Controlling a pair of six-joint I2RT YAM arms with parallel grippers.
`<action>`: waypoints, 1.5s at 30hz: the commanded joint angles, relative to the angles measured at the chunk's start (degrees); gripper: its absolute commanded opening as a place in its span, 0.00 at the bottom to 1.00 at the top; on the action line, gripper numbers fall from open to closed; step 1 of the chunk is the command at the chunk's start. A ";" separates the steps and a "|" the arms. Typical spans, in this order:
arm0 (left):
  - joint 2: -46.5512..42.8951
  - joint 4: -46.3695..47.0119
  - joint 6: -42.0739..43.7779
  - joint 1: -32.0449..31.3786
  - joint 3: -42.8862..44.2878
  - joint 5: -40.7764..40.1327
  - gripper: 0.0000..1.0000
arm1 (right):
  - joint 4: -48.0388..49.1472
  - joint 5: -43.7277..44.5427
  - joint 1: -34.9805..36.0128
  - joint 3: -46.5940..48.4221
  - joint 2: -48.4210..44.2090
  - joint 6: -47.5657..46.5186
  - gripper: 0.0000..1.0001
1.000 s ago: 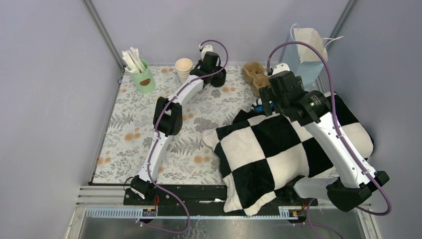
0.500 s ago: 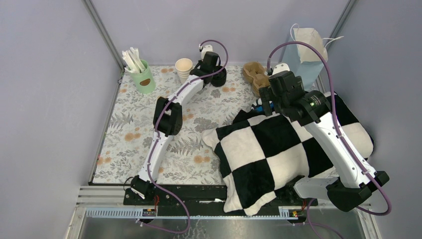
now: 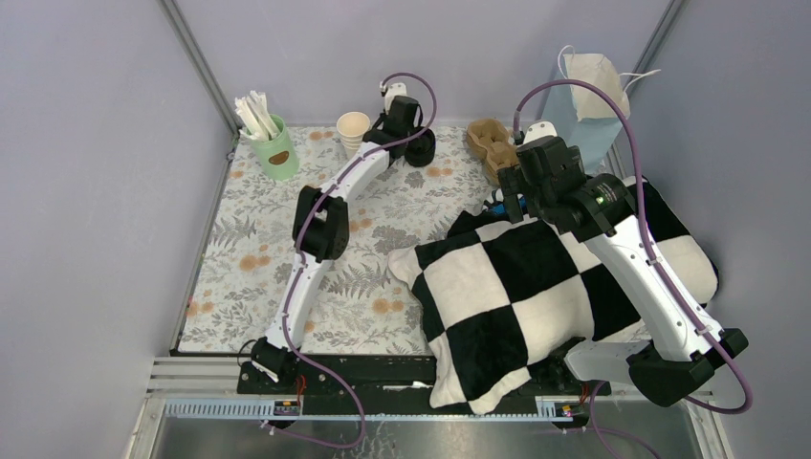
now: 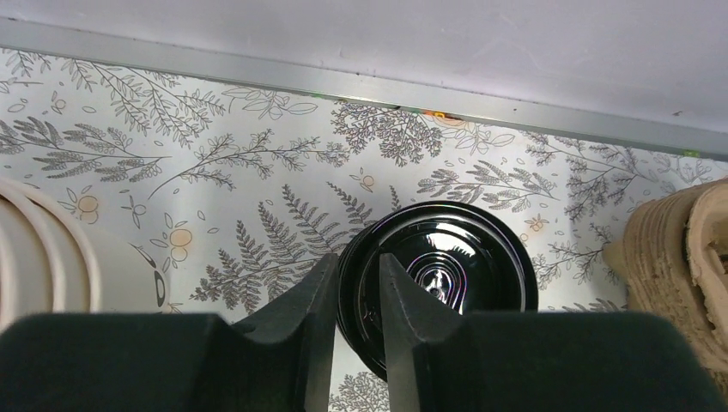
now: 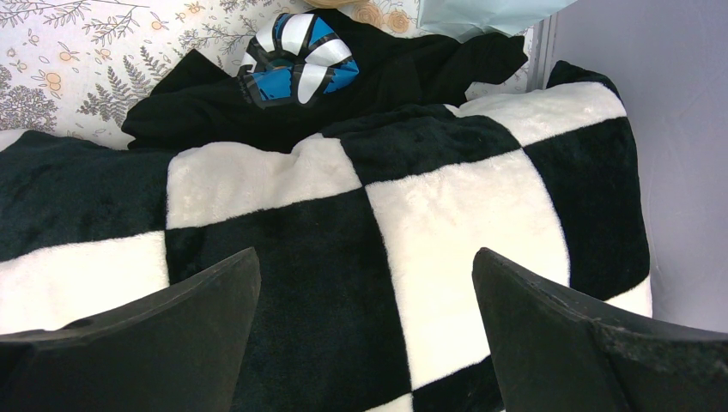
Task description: Pack the takeout coffee
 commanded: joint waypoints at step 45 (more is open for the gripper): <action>0.86 -0.72 -4.85 2.11 1.53 8.22 0.33 | 1.12 -0.27 -0.36 0.25 -0.35 0.31 1.00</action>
